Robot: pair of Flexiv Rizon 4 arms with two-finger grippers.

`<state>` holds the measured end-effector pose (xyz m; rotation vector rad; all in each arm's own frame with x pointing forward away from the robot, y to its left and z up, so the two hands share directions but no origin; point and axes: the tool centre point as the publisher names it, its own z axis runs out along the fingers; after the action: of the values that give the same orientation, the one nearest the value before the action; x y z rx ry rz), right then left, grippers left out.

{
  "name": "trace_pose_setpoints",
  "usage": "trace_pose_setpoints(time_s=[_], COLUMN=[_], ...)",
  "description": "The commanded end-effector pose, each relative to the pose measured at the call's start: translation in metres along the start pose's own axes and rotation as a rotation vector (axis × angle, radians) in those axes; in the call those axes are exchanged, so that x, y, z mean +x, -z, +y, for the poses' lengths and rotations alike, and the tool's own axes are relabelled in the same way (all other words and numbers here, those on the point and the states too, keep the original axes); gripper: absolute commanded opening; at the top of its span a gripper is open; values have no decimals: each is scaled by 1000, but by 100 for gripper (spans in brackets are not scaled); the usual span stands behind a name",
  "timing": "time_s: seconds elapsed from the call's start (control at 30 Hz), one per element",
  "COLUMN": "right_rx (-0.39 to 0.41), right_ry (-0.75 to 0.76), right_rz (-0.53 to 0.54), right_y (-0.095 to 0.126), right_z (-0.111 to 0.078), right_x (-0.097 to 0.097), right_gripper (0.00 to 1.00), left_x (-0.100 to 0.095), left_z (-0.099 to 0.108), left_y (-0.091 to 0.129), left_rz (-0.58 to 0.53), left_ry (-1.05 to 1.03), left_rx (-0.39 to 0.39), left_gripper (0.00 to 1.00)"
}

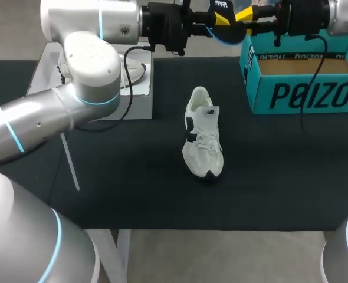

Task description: Take the shoe out of the shoebox, open the shoe tongue, remove and reinsert the insole, then place the shoe into the shoebox

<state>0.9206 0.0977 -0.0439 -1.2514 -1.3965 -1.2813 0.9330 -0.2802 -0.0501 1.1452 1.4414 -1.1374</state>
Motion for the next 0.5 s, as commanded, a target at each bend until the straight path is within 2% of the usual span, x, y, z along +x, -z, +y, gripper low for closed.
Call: trace_pose_setpoints(time_s=[0.03,0.2,0.33,0.5], right_rx=[1,2,-1,1], right_ry=[-2,-4,-5,-3], right_rz=[3,3,7,16], right_y=[-3,-4,-5,-6], right_z=[1,0,-1,-2], right_x=[-1,-1,0,1], right_gripper=[5,7,15,18], left_x=[-1,-2,0,2], left_z=[4,7,11,13], left_y=[-3,-7,-9,-10], left_rz=[3,5,15,23], left_ry=[0,0,4,6], left_rx=[-1,-6,-11,-12], left_gripper=[0,0,0,0])
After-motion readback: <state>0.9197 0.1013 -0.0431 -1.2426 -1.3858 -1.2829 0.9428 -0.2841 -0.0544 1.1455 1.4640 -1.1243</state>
